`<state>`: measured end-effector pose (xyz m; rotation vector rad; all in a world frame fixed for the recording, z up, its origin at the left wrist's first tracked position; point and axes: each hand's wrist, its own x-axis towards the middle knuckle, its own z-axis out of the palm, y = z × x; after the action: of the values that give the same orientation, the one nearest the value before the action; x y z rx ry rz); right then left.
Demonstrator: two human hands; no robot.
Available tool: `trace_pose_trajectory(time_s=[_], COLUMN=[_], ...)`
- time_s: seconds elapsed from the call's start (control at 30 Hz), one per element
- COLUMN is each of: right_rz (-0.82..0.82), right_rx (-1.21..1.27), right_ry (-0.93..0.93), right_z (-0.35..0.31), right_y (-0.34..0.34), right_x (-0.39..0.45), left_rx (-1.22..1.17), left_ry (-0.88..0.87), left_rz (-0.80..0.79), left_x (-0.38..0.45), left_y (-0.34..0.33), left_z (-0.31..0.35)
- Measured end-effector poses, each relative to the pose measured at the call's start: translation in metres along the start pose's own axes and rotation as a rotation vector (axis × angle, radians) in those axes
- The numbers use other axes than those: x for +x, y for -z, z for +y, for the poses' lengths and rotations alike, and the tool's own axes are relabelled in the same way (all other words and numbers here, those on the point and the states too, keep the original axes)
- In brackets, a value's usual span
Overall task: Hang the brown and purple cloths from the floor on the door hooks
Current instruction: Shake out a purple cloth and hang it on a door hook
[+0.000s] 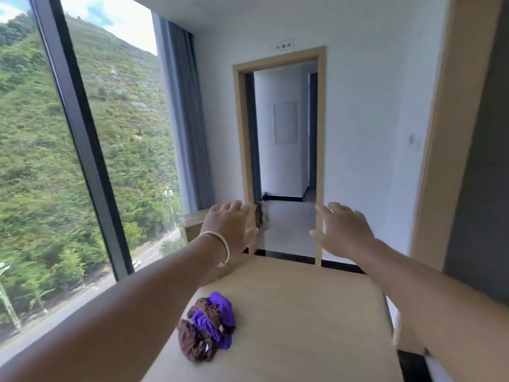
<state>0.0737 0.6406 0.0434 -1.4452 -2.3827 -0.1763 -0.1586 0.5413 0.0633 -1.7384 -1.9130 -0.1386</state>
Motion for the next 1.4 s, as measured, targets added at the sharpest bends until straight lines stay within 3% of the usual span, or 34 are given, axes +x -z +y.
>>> trace_pose_trajectory(time_s=[0.27,0.47,0.93,1.4], right_rz=[-0.012,-0.005,-0.050,-0.073], right_rx=[-0.102,-0.113,-0.143,-0.130], right_ry=[-0.209,-0.279,-0.309,-0.281], right_z=[0.078,0.102,0.164,0.336], right_y=[0.004,0.011,-0.043,-0.104], right_x=[0.048,0.114,0.237,0.403], left_rx=[-0.139,-0.202,-0.254,-0.201], left_ry=[-0.169,-0.256,-0.275,-0.260], left_rz=[0.080,0.129,0.102,0.072], left_x=[0.121,0.212,0.361,0.562], left_y=[-0.041,-0.068,-0.150,-0.222], left_z=[0.055,0.059,0.084,0.180])
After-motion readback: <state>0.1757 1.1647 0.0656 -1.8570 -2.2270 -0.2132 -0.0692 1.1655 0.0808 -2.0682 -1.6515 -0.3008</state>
